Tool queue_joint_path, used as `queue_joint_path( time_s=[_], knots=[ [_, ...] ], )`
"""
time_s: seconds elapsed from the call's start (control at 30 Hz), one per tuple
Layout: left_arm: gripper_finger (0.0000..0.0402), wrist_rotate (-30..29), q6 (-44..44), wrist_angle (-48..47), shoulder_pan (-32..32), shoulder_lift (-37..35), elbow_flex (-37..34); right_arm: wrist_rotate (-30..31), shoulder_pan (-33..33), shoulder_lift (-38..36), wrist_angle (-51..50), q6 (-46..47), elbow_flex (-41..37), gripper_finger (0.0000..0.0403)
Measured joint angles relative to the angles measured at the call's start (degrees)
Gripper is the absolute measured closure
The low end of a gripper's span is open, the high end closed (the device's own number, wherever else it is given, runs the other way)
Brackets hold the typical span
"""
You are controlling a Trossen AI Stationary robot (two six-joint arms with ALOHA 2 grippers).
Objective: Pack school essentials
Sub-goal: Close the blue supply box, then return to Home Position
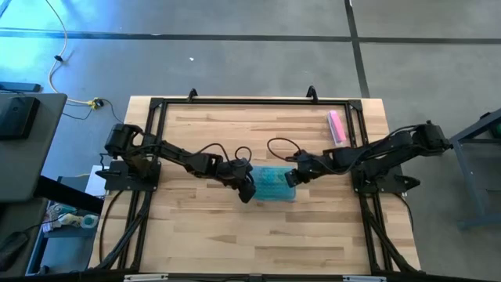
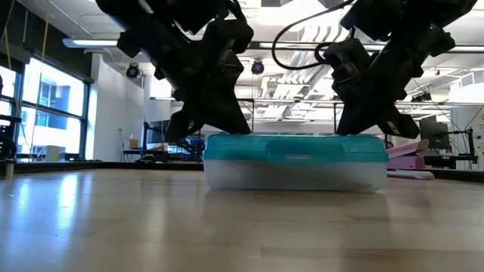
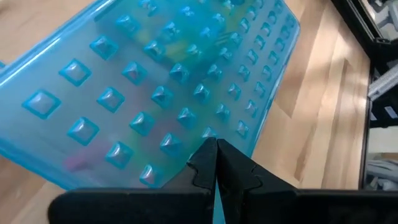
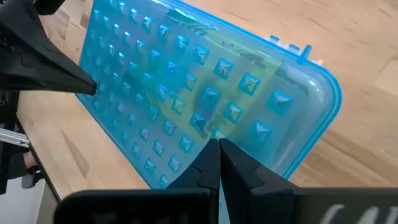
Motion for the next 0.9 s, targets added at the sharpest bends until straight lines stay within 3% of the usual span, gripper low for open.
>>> queue_joint_path(
  time_s=[0.67, 0.9],
  knots=[
    [0.0401, 0.58, -2.16, 2.19, 0.42, -2.45, -0.33, -0.21, 0.0, -4.96, 0.81, -2.35, -0.28, 0.0401],
    [0.0401, 4.38, -0.8, 2.62, 0.78, -3.46, -0.3, 0.11, -0.73, -10.25, 1.09, -11.33, -0.26, 0.0401]
  ],
)
